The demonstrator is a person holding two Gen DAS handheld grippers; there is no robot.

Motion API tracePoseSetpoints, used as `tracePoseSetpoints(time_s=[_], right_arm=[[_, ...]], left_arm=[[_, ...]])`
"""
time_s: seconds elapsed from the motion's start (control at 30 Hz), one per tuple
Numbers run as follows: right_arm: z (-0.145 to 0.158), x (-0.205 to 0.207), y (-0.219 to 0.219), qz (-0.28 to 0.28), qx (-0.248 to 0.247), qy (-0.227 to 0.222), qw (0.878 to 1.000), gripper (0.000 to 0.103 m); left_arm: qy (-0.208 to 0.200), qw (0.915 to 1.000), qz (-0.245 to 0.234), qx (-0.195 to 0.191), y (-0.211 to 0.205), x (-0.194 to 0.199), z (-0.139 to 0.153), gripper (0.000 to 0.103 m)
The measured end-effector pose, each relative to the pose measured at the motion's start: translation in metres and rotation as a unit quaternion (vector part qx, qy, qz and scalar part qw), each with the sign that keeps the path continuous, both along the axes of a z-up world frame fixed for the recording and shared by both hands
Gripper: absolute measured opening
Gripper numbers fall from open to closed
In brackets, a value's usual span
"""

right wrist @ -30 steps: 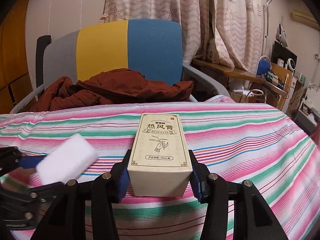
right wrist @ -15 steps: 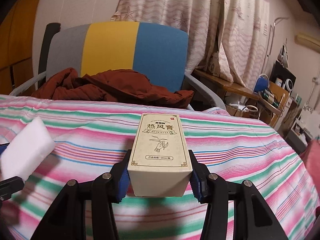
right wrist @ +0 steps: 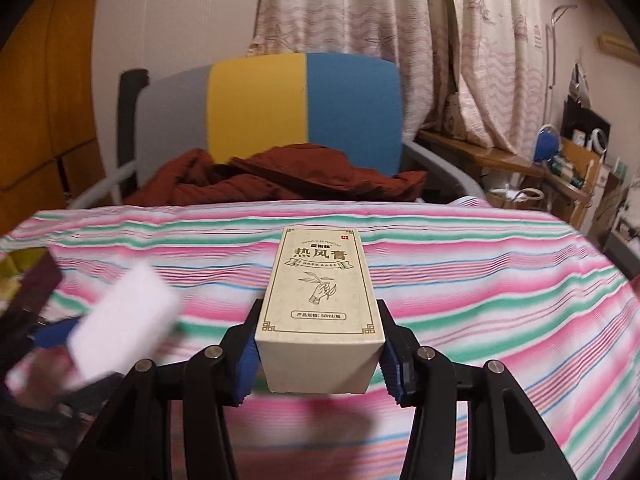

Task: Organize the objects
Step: 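Carry the medicine box and white sponge to the gold tray and release both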

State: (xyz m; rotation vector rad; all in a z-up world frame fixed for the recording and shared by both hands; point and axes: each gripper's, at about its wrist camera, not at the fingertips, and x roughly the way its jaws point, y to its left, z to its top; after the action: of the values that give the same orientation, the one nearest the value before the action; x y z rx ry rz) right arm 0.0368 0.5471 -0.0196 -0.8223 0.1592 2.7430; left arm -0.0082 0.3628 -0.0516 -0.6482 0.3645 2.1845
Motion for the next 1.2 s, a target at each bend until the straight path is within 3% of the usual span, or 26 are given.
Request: tracePoseSetpoints(time_s=[0.27, 0.73, 0.87, 1.0, 1.2], right_arm=[[0.016, 0.022, -0.056, 0.038, -0.054, 0.030, 0.997, 0.051], [0.052, -0.006, -0.198, 0.170, -0.104, 0.036, 0.979, 0.051], [0.060, -0.022, -0.244, 0.200, -0.099, 0.022, 0.975, 0.051], [0.060, -0.047, -0.285, 0.221, -0.073, -0.022, 0.972, 0.051], [0.050, -0.076, -0.323, 0.210, -0.021, -0.078, 0.974, 0.051]], left_arm=[[-0.025, 0.9973, 0.035, 0.059, -0.069, 0.017, 0.026, 0.057], [-0.039, 0.9819, 0.147, 0.112, -0.208, 0.017, 0.057, 0.057], [-0.052, 0.9737, 0.187, 0.119, -0.249, 0.006, 0.058, 0.057], [-0.075, 0.9672, 0.218, 0.107, -0.280, -0.002, 0.050, 0.058], [-0.119, 0.9547, 0.253, 0.100, -0.319, -0.012, 0.028, 0.058]])
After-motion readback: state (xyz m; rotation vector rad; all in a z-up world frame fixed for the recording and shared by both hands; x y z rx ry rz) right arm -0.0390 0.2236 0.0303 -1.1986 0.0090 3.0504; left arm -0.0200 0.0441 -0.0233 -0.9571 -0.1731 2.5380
